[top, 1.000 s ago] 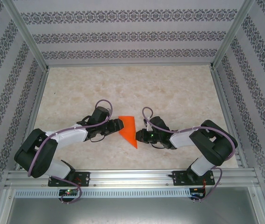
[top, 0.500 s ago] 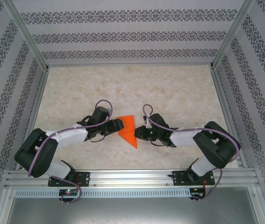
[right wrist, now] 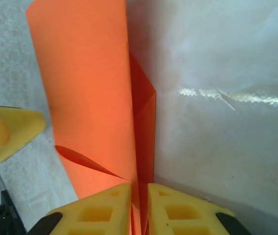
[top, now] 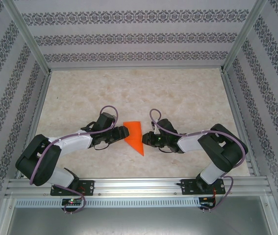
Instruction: Fold a paper plane with a square sheet of paper (pick it up from the middle)
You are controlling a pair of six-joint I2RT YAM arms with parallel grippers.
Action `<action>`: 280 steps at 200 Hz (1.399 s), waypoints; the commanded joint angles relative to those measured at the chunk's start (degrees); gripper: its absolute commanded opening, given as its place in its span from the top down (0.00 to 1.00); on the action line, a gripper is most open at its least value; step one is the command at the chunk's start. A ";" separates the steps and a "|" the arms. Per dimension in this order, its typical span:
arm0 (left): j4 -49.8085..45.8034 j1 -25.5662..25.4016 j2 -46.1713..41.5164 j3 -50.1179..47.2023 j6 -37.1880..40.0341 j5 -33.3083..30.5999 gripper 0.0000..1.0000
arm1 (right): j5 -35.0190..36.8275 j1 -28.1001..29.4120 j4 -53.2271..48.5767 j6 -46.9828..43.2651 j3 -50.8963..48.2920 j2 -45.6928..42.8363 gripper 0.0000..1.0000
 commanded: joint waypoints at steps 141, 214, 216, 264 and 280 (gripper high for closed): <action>1.68 -0.64 -0.85 -0.63 -1.69 -0.14 0.34 | 2.09 -2.72 8.15 3.16 -6.06 -1.49 0.83; 4.36 -0.68 1.45 -0.23 -2.02 1.04 0.34 | 3.85 0.14 -8.35 -2.92 -2.89 -19.88 0.77; 4.45 -0.71 1.56 -0.22 -2.02 1.08 0.34 | 3.46 0.26 -8.35 -2.97 -2.63 -19.69 0.77; 4.72 -0.66 2.85 0.36 -1.97 1.70 0.34 | 0.12 3.50 -5.17 -2.81 3.17 -9.18 0.79; 4.51 -0.67 2.50 0.24 -2.02 1.49 0.34 | -1.46 3.59 -2.26 -1.85 4.01 -5.96 0.80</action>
